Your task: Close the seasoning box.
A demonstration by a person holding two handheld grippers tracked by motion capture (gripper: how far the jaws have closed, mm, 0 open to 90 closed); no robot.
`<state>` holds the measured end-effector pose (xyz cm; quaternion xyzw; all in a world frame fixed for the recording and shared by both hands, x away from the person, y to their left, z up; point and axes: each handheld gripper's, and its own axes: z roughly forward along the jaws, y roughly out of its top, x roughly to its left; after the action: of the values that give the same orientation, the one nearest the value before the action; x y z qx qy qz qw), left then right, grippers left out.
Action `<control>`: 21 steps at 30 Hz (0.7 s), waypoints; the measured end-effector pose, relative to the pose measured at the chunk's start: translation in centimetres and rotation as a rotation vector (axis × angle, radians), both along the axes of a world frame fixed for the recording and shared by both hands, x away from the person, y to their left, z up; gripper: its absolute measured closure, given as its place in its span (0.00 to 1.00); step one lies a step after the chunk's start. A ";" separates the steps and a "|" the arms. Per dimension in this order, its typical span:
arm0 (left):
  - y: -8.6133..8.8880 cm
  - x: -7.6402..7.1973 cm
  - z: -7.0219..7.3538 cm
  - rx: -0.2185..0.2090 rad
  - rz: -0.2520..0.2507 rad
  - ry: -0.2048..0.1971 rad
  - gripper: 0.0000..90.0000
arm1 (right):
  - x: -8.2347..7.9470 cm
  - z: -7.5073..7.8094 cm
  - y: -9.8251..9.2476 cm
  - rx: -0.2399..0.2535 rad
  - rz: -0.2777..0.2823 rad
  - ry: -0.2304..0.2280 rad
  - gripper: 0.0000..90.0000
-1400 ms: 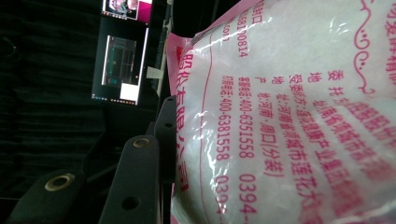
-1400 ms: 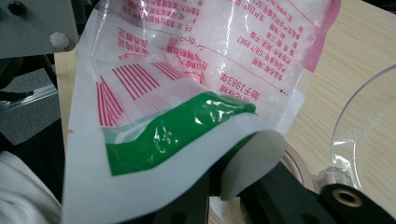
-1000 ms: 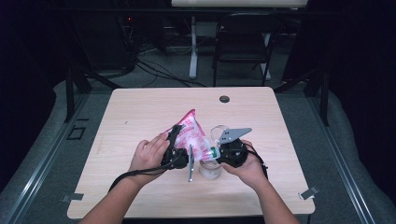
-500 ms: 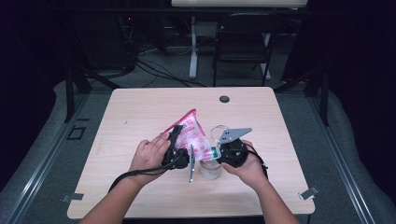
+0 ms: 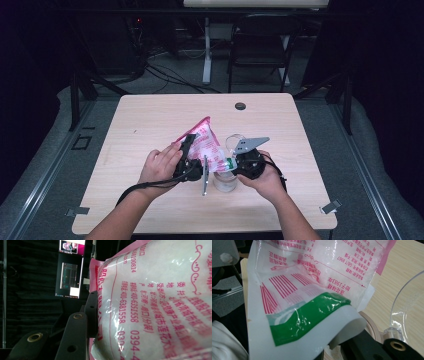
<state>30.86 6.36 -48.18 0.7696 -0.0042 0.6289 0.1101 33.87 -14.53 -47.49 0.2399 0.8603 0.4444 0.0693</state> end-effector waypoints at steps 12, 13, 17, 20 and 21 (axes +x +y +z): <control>-0.1 -0.1 0.1 0.003 -0.003 -0.003 0.72 | 0.1 -0.2 -0.1 0.011 -0.003 0.008 1.00; -0.2 -0.1 0.1 0.005 -0.003 -0.005 0.72 | 0.1 -0.2 -0.1 0.012 -0.001 0.010 1.00; -0.2 -0.1 0.1 0.006 -0.005 -0.006 0.72 | 0.1 -0.2 -0.1 0.010 -0.002 0.010 1.00; -0.3 -0.1 0.2 0.005 -0.003 0.000 0.72 | 0.2 -0.3 -0.1 0.010 0.002 0.014 1.00; -0.3 -0.2 0.3 0.012 -0.003 -0.005 0.72 | 0.2 -0.3 -0.1 0.009 0.002 0.015 1.00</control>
<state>30.71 6.07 -47.91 0.7687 -0.0094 0.6306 0.1065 34.05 -14.63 -47.80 0.2425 0.8591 0.4465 0.0615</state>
